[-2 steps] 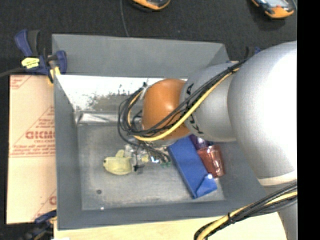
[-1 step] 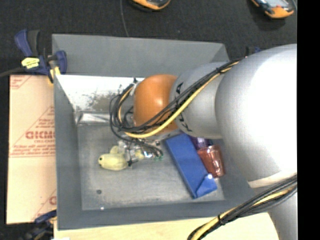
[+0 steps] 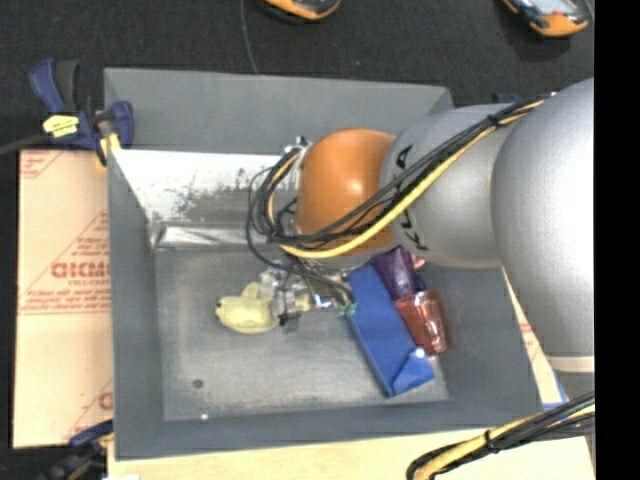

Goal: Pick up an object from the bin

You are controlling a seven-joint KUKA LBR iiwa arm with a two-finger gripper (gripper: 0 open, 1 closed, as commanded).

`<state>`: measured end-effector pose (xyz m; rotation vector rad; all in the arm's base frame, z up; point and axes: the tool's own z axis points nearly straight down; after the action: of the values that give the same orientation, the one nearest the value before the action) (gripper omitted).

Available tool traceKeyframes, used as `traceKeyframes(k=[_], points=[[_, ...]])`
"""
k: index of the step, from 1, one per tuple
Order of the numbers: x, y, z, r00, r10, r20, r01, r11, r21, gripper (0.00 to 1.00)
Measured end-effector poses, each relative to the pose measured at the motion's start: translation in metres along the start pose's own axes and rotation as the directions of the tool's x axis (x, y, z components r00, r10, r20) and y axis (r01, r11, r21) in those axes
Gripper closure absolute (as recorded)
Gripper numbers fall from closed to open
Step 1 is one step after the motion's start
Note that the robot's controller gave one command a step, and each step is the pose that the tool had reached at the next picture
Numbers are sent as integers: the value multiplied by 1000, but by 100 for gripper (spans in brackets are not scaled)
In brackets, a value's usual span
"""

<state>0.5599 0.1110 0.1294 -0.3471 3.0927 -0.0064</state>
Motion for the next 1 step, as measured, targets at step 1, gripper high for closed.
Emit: traceKeyframes(k=[1], points=[[-3,-4,-24,1000,0,10,0,1000,1,100]])
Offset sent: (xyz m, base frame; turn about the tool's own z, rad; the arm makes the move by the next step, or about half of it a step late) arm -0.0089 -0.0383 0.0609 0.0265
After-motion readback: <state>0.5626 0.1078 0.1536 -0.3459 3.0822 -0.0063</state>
